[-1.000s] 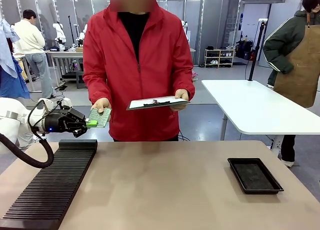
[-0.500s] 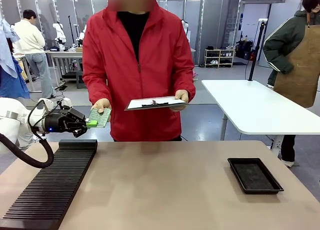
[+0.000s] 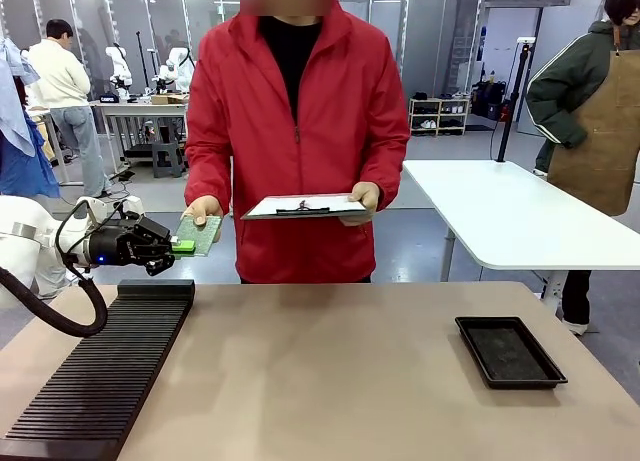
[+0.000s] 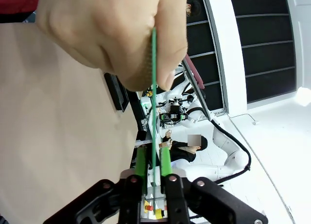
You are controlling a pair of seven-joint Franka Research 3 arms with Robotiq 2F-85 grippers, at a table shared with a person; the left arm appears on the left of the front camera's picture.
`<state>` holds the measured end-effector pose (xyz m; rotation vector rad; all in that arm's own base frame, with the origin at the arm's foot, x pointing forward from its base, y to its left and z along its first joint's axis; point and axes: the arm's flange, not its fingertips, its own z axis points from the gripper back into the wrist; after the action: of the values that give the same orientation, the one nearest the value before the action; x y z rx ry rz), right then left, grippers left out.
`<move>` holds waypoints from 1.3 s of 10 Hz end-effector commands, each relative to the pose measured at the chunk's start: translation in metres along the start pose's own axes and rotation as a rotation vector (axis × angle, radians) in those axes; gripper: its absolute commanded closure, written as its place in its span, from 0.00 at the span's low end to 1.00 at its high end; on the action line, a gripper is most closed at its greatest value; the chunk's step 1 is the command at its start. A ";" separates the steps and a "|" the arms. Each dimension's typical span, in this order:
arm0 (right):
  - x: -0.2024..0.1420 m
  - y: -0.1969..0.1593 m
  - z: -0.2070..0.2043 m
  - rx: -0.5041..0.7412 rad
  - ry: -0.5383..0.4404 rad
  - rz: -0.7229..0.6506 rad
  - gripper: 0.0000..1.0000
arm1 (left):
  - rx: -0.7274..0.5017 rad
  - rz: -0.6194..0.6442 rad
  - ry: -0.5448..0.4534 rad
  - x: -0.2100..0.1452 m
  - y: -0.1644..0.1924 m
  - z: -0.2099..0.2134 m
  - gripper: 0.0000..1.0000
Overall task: Inspect the PCB.
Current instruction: Release the Blank PCB you were holding.
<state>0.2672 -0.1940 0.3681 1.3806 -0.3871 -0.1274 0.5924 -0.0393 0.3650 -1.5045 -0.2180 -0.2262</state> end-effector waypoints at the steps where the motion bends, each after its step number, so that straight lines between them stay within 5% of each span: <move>1: -0.001 0.001 0.000 0.010 -0.005 0.002 0.00 | -0.009 0.004 0.011 -0.001 0.000 0.000 0.60; 7: -0.001 0.001 0.000 0.010 -0.005 0.002 0.00 | -0.004 0.008 0.012 -0.002 0.000 0.002 0.00; 13: -0.001 0.001 0.000 0.010 -0.005 0.002 0.00 | 0.001 0.001 -0.003 0.000 0.000 0.002 0.00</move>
<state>0.2672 -0.1940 0.3681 1.3806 -0.3871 -0.1274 0.5924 -0.0367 0.3642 -1.5042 -0.2186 -0.2226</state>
